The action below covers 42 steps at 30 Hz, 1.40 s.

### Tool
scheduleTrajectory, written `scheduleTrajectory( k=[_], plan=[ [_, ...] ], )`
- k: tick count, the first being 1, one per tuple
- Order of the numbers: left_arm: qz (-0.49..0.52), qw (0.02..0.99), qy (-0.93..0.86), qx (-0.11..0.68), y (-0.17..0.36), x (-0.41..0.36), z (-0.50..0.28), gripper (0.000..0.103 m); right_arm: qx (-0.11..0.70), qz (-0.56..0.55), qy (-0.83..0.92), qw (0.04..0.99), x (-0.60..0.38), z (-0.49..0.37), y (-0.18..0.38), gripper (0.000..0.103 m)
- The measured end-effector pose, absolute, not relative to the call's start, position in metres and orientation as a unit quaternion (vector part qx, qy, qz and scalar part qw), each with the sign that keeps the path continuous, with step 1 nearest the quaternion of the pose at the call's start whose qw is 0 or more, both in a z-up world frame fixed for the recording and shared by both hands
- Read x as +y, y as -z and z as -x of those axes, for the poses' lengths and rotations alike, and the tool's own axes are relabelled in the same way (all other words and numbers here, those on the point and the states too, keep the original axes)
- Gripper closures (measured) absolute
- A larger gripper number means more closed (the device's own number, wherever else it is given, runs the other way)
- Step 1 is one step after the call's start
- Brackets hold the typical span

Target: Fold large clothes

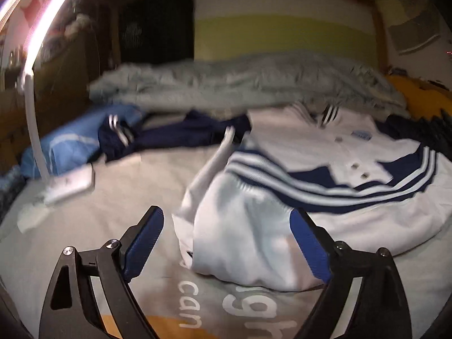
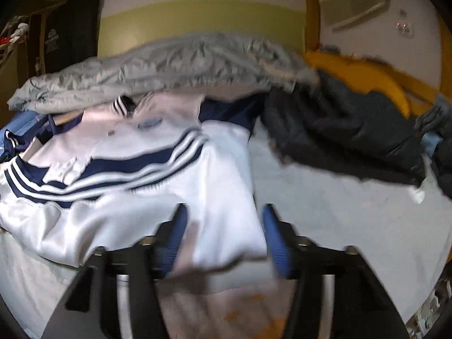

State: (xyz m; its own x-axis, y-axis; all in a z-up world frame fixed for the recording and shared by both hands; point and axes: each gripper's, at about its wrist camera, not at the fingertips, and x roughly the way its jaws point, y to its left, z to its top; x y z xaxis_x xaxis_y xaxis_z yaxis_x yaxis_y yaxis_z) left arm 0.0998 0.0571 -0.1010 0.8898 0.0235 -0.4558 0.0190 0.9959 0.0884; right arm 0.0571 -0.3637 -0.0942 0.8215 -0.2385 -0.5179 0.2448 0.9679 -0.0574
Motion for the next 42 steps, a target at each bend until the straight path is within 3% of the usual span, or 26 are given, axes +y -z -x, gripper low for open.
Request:
scheduleTrajectory(
  k=[4, 7, 18, 24, 30, 31, 32, 33, 34, 35, 36, 38, 42],
  plan=[
    [-0.073, 0.971, 0.049, 0.221, 0.086, 0.046, -0.086, 0.004, 0.236, 0.019, 0.077, 0.969, -0.348, -0.040, 0.069, 0.015],
    [-0.107, 0.967, 0.069, 0.221, 0.084, 0.030, -0.082, 0.000, 0.244, 0.060, -0.017, 0.968, -0.326, -0.038, 0.065, 0.011],
    [-0.201, 0.922, 0.130, 0.303, 0.122, -0.010, -0.089, 0.000, 0.334, 0.288, -0.023, 0.897, -0.259, -0.057, 0.123, 0.011],
    [-0.244, 0.906, 0.108, 0.329, 0.144, -0.025, -0.100, 0.000, 0.359, 0.259, -0.021, 0.897, -0.266, -0.070, 0.135, 0.011],
    [-0.250, 0.926, 0.001, 0.282, 0.145, -0.011, -0.115, 0.001, 0.335, 0.206, 0.062, 0.917, -0.297, -0.089, 0.132, 0.011],
    [-0.243, 0.930, -0.001, 0.276, 0.145, -0.008, -0.116, 0.003, 0.327, 0.198, 0.064, 0.922, -0.301, -0.090, 0.133, 0.014],
    [-0.237, 0.932, 0.002, 0.274, 0.145, -0.005, -0.118, 0.011, 0.316, 0.192, 0.066, 0.927, -0.305, -0.088, 0.133, 0.029],
    [-0.234, 0.933, 0.004, 0.274, 0.146, -0.003, -0.118, 0.024, 0.310, 0.192, 0.065, 0.929, -0.306, -0.086, 0.134, 0.046],
    [-0.232, 0.934, 0.008, 0.271, 0.145, -0.001, -0.117, 0.035, 0.312, 0.197, 0.066, 0.927, -0.306, -0.086, 0.137, 0.078],
    [-0.231, 0.935, 0.020, 0.269, 0.145, -0.001, -0.116, 0.056, 0.309, 0.198, 0.078, 0.927, -0.306, -0.085, 0.139, 0.084],
    [-0.240, 0.933, 0.022, 0.266, 0.147, -0.004, -0.115, 0.069, 0.302, 0.193, 0.081, 0.930, -0.307, -0.083, 0.139, 0.086],
    [-0.257, 0.930, 0.017, 0.262, 0.149, -0.011, -0.112, 0.087, 0.292, 0.174, 0.081, 0.937, -0.308, -0.078, 0.139, 0.094],
    [-0.170, 0.944, 0.055, 0.279, 0.124, 0.005, -0.097, 0.090, 0.277, 0.130, 0.077, 0.949, -0.310, -0.056, 0.126, 0.096]
  ],
)
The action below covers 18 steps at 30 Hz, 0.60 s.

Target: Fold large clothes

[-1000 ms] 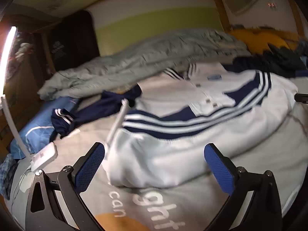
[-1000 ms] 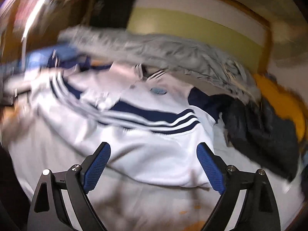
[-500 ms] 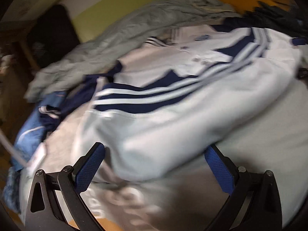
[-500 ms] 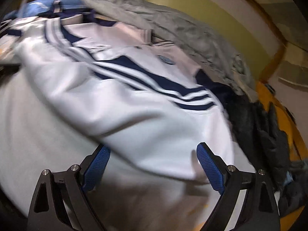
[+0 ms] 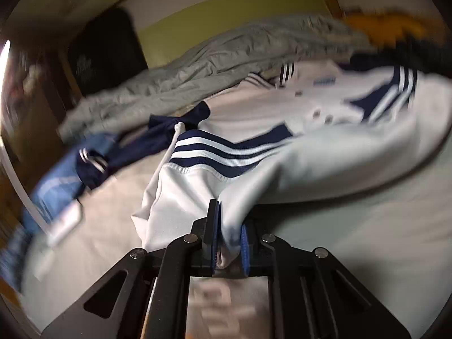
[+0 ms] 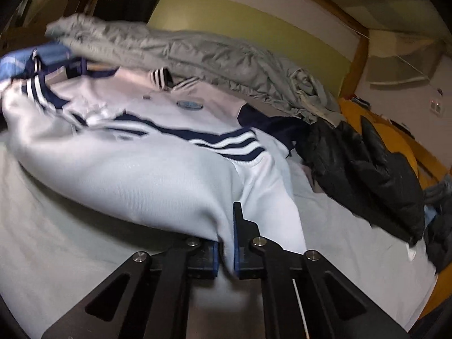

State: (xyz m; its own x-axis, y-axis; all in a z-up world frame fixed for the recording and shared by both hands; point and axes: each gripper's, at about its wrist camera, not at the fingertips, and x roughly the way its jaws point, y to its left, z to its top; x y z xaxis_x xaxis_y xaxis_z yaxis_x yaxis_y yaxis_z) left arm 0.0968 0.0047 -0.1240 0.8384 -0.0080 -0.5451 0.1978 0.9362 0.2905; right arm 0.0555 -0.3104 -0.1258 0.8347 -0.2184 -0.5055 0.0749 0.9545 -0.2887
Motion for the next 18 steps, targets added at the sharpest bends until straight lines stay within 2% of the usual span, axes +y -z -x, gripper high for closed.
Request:
scheduleTrajectory(
  k=[3, 9, 13, 16, 18],
  plan=[
    [-0.131, 0.945, 0.090, 0.287, 0.100, 0.017, -0.076, 0.091, 0.269, 0.102, 0.064, 0.955, -0.317, -0.031, 0.111, 0.097],
    [-0.139, 0.936, 0.122, 0.301, 0.078, 0.015, -0.036, 0.089, 0.278, 0.062, 0.054, 0.957, -0.325, 0.023, 0.084, 0.097],
    [-0.119, 0.929, 0.112, 0.333, 0.080, 0.015, -0.063, 0.083, 0.298, 0.024, 0.040, 0.953, -0.334, 0.011, 0.084, 0.097],
    [-0.113, 0.928, 0.113, 0.335, 0.066, 0.011, -0.093, 0.082, 0.285, 0.016, 0.038, 0.957, -0.339, -0.013, 0.074, 0.096],
    [-0.119, 0.929, 0.107, 0.333, 0.056, 0.009, -0.120, 0.077, 0.274, 0.008, 0.033, 0.961, -0.344, -0.038, 0.061, 0.096]
  ],
)
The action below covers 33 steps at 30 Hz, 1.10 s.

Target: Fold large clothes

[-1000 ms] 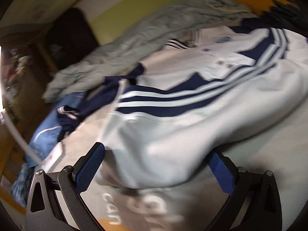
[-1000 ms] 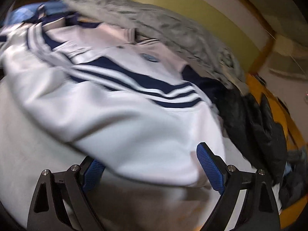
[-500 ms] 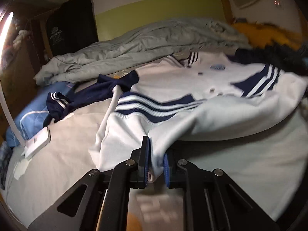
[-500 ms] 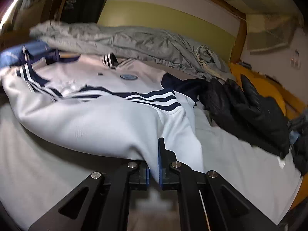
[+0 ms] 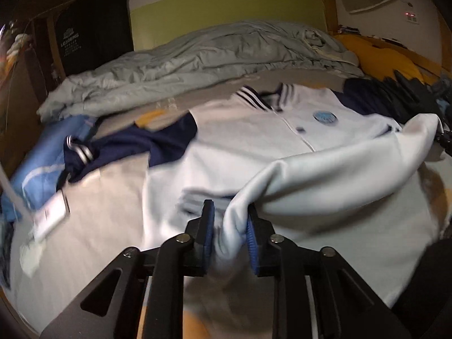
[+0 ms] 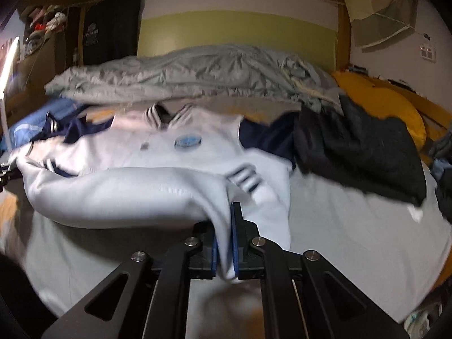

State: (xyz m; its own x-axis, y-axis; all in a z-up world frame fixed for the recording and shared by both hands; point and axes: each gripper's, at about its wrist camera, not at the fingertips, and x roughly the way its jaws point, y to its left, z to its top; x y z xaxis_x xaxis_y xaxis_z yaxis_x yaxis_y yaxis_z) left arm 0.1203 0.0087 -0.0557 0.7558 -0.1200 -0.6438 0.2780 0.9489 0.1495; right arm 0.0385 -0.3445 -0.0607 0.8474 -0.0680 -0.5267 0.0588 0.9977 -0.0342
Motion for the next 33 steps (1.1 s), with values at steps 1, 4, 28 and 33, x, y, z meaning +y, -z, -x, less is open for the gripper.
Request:
scheduleTrajectory(
  k=[1, 4, 28, 33],
  plan=[
    [-0.125, 0.929, 0.106, 0.333, 0.052, 0.006, -0.137, 0.075, 0.274, 0.004, 0.031, 0.961, -0.347, -0.050, 0.057, 0.096],
    [-0.131, 0.919, 0.109, 0.357, 0.050, 0.002, -0.191, 0.072, 0.290, -0.016, 0.027, 0.957, -0.359, -0.098, 0.050, 0.095],
    [0.037, 0.923, 0.114, 0.365, 0.108, 0.091, -0.183, 0.000, 0.284, -0.059, -0.006, 0.957, -0.403, -0.079, 0.083, 0.018],
    [0.127, 0.898, 0.187, 0.377, 0.121, 0.104, -0.184, 0.064, 0.323, -0.102, -0.022, 0.941, -0.417, -0.090, 0.105, 0.018]
  ],
)
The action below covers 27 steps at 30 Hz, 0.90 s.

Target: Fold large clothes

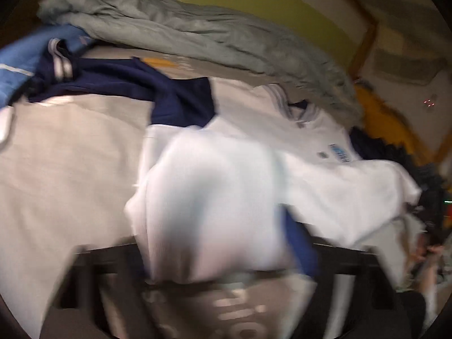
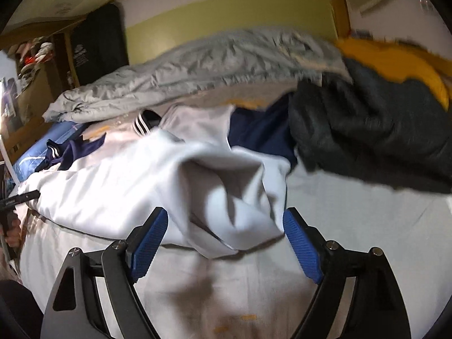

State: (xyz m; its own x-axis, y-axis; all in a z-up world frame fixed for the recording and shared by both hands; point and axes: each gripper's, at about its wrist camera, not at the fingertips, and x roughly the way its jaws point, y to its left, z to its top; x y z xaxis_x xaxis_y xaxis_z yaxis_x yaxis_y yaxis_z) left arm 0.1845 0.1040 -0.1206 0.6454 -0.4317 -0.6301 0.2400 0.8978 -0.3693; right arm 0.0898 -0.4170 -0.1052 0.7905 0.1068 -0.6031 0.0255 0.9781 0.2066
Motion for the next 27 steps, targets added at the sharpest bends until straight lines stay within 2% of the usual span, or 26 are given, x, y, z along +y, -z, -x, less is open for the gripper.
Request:
scheduleTrajectory(
  k=[1, 2, 3, 6, 10, 11, 13, 15, 16, 17, 18, 19, 20, 22, 23, 27],
  plan=[
    [0.129, 0.902, 0.185, 0.367, 0.116, 0.103, -0.184, 0.069, 0.320, -0.110, -0.028, 0.940, -0.419, -0.092, 0.106, 0.033],
    [0.123, 0.910, 0.181, 0.353, 0.110, 0.101, -0.182, 0.076, 0.310, -0.110, -0.018, 0.944, -0.421, -0.094, 0.104, 0.070],
    [0.112, 0.919, 0.176, 0.334, 0.102, 0.097, -0.180, 0.078, 0.293, -0.106, -0.004, 0.950, -0.422, -0.096, 0.097, 0.085],
    [0.091, 0.939, 0.155, 0.294, 0.079, 0.088, -0.181, 0.078, 0.259, -0.143, 0.005, 0.955, -0.433, -0.103, 0.080, 0.093],
    [0.107, 0.928, 0.128, 0.334, 0.089, 0.091, -0.221, 0.077, 0.300, -0.157, 0.040, 0.940, -0.443, -0.136, 0.086, 0.095],
    [0.101, 0.922, 0.119, 0.355, 0.100, 0.089, -0.233, 0.075, 0.320, -0.149, 0.047, 0.935, -0.442, -0.147, 0.094, 0.095],
    [0.081, 0.918, 0.095, 0.376, 0.116, 0.086, -0.241, 0.062, 0.353, -0.129, 0.056, 0.925, -0.440, -0.164, 0.113, 0.095],
    [0.078, 0.921, 0.077, 0.373, 0.122, 0.090, -0.236, 0.032, 0.361, -0.121, 0.061, 0.923, -0.439, -0.166, 0.125, 0.094],
    [0.085, 0.922, 0.070, 0.371, 0.122, 0.094, -0.233, 0.024, 0.354, -0.123, 0.061, 0.925, -0.440, -0.163, 0.125, 0.091],
    [0.094, 0.922, 0.065, 0.371, 0.121, 0.099, -0.230, 0.011, 0.347, -0.126, 0.061, 0.927, -0.441, -0.159, 0.125, 0.085],
    [0.104, 0.919, 0.071, 0.374, 0.121, 0.105, -0.227, 0.005, 0.339, -0.133, 0.061, 0.929, -0.443, -0.153, 0.123, 0.079],
    [0.114, 0.914, 0.084, 0.382, 0.123, 0.109, -0.227, 0.003, 0.332, -0.140, 0.062, 0.931, -0.446, -0.147, 0.122, 0.067],
    [0.125, 0.906, 0.099, 0.392, 0.125, 0.113, -0.224, 0.002, 0.326, -0.149, 0.062, 0.931, -0.449, -0.140, 0.122, 0.049],
    [0.149, 0.898, 0.114, 0.397, 0.129, 0.121, -0.214, 0.001, 0.317, -0.169, 0.052, 0.932, -0.455, -0.125, 0.122, 0.025],
    [0.158, 0.896, 0.121, 0.397, 0.130, 0.121, -0.209, 0.000, 0.314, -0.181, 0.042, 0.931, -0.457, -0.119, 0.124, 0.021],
    [0.173, 0.890, 0.138, 0.399, 0.135, 0.118, -0.195, 0.000, 0.325, -0.234, -0.017, 0.916, -0.461, -0.114, 0.138, 0.014]
  ],
)
